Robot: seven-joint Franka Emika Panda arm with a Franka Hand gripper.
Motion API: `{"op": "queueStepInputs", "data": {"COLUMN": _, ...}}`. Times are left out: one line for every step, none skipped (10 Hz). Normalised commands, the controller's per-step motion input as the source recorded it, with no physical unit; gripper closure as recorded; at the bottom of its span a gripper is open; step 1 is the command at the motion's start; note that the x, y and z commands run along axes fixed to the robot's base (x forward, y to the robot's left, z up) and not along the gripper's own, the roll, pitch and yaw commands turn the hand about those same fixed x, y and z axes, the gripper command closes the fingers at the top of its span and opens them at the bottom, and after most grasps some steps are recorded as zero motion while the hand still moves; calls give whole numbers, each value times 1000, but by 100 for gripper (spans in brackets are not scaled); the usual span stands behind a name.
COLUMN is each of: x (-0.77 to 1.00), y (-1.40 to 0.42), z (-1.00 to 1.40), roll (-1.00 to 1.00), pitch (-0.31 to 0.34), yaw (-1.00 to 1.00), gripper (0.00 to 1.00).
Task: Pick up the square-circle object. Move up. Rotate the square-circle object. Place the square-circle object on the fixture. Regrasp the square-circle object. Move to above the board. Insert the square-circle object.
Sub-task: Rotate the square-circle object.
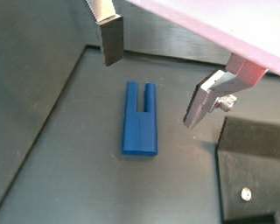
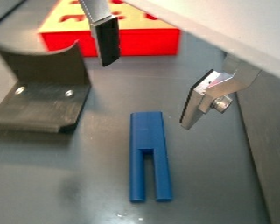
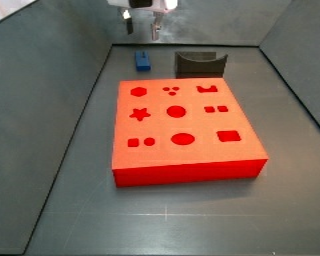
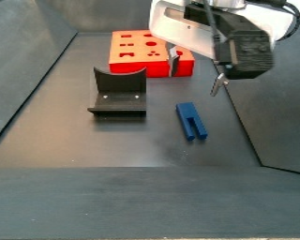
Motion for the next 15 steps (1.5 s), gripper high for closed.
{"op": "queueStepInputs", "data": {"x": 23, "y": -7, "z": -35, "roll": -4, "pitch": 15, "yaw": 1000, "gripper": 0}}
{"op": "queueStepInputs", "data": {"x": 23, "y": -7, "z": -35, "roll": -5, "pitch": 18, "yaw": 1000, "gripper": 0}}
{"op": "queueStepInputs", "data": {"x": 23, "y": -7, "z": -35, "roll": -6, "pitch": 20, "yaw": 1000, "gripper": 0}}
{"op": "queueStepInputs", "data": {"x": 23, "y": -7, "z": -35, "roll": -7, "pitch": 23, "yaw": 1000, "gripper": 0}}
{"op": "queueStepInputs", "data": {"x": 23, "y": -7, "z": -35, "roll": -8, "pitch": 28, "yaw": 1000, "gripper": 0}}
{"op": "queueStepInputs", "data": {"x": 23, "y": -7, "z": -34, "roll": -10, "pitch": 34, "yaw": 1000, "gripper": 0}}
{"op": "queueStepInputs", "data": {"x": 24, "y": -7, "z": -33, "roll": -11, "pitch": 38, "yaw": 893, "gripper": 0}}
{"op": "queueStepInputs", "data": {"x": 24, "y": -7, "z": -33, "roll": -11, "pitch": 38, "yaw": 650, "gripper": 0}}
{"op": "queueStepInputs", "data": {"x": 24, "y": -7, "z": -32, "roll": -11, "pitch": 37, "yaw": 377, "gripper": 0}}
{"op": "queueStepInputs", "data": {"x": 25, "y": -7, "z": -31, "roll": -11, "pitch": 37, "yaw": 231, "gripper": 0}}
{"op": "queueStepInputs", "data": {"x": 0, "y": 0, "z": -1000, "roll": 0, "pitch": 0, "yaw": 0, "gripper": 0}}
{"op": "queueStepInputs", "data": {"x": 4, "y": 0, "z": -1000, "roll": 0, "pitch": -6, "yaw": -23, "gripper": 0}}
{"op": "queueStepInputs", "data": {"x": 27, "y": 1, "z": -1000, "roll": -6, "pitch": -47, "yaw": -23, "gripper": 0}}
{"op": "queueStepInputs", "data": {"x": 27, "y": 2, "z": -1000, "roll": -22, "pitch": -67, "yaw": -16, "gripper": 0}}
{"op": "queueStepInputs", "data": {"x": 32, "y": 3, "z": -1000, "roll": -51, "pitch": -83, "yaw": -8, "gripper": 0}}
